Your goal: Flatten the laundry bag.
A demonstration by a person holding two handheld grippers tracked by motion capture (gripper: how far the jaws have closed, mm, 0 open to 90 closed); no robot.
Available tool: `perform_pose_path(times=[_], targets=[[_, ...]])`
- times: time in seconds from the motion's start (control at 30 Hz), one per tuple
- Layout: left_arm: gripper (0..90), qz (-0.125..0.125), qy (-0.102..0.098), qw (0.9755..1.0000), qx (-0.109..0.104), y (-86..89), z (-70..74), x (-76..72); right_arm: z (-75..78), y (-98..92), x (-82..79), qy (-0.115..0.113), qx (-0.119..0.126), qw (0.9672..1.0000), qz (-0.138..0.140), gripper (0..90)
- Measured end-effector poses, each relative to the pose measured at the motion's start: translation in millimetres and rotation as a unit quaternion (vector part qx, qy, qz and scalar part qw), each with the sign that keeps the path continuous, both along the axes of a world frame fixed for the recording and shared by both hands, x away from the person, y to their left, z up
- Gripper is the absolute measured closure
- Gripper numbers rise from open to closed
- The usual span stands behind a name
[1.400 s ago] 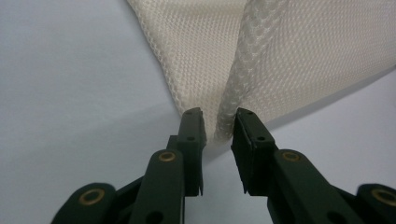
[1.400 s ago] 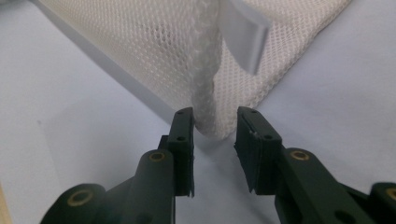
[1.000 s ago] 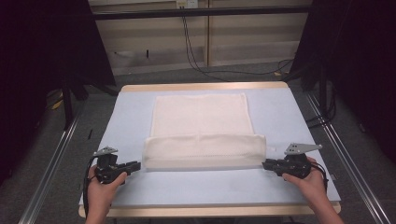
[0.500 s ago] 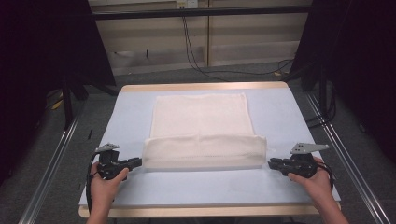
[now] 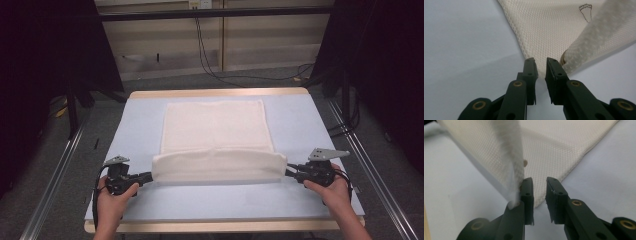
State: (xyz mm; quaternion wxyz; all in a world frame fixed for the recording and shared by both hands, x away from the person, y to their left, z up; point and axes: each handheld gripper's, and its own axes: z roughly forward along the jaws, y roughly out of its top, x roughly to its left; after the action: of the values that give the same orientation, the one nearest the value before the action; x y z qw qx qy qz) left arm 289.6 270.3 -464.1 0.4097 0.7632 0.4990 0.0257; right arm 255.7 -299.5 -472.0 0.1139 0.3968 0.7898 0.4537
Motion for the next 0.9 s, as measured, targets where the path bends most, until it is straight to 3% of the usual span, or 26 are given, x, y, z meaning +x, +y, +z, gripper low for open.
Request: perform_pose_path(times=[0.17, 0.33, 0.47, 0.53, 0.6, 0.7, 0.83, 0.9], targets=[[76.5, -0.001, 0.005, 1.0000, 0.005, 0.2, -0.1, -0.7, -2.5, -1.1, -6.9, 0.009, -0.007, 0.9999, 0.004, 75.0], [66.6, 0.009, 0.004, 0.9999, 0.005, -0.6, -0.8, 0.7, -5.2, 1.6, -6.2, 0.013, -0.009, 0.9998, -0.011, 68.4], [59.7, 0.019, 0.004, 0.9997, 0.016, -3.4, -3.2, 2.7, -6.9, 7.1, -4.0, 0.019, -0.011, 0.9996, -0.020, 63.2], [57.8, 0.017, 0.009, 0.9987, 0.046, -6.3, -5.3, 3.3, -7.8, 10.2, -2.8, 0.023, -0.014, 0.9993, -0.024, 61.6], [55.4, 0.014, 0.014, 0.9991, 0.039, -10.8, -7.8, 3.5, -9.4, 13.0, -2.2, 0.031, -0.023, 0.9987, -0.033, 61.2], [56.0, 0.005, 0.014, 0.9994, 0.033, -16.5, -8.6, 4.4, -11.6, 15.3, -1.7, 0.046, -0.019, 0.9981, -0.038, 62.1], [61.4, -0.001, 0.021, 0.9993, 0.031, -25.1, -8.7, 6.4, -14.0, 17.7, -1.4, 0.062, -0.020, 0.9973, -0.035, 69.7], [66.1, -0.006, 0.019, 0.9986, 0.049, -29.0, -7.7, 7.8, -14.4, 19.3, -1.0, 0.067, -0.017, 0.9971, -0.031, 74.9]])
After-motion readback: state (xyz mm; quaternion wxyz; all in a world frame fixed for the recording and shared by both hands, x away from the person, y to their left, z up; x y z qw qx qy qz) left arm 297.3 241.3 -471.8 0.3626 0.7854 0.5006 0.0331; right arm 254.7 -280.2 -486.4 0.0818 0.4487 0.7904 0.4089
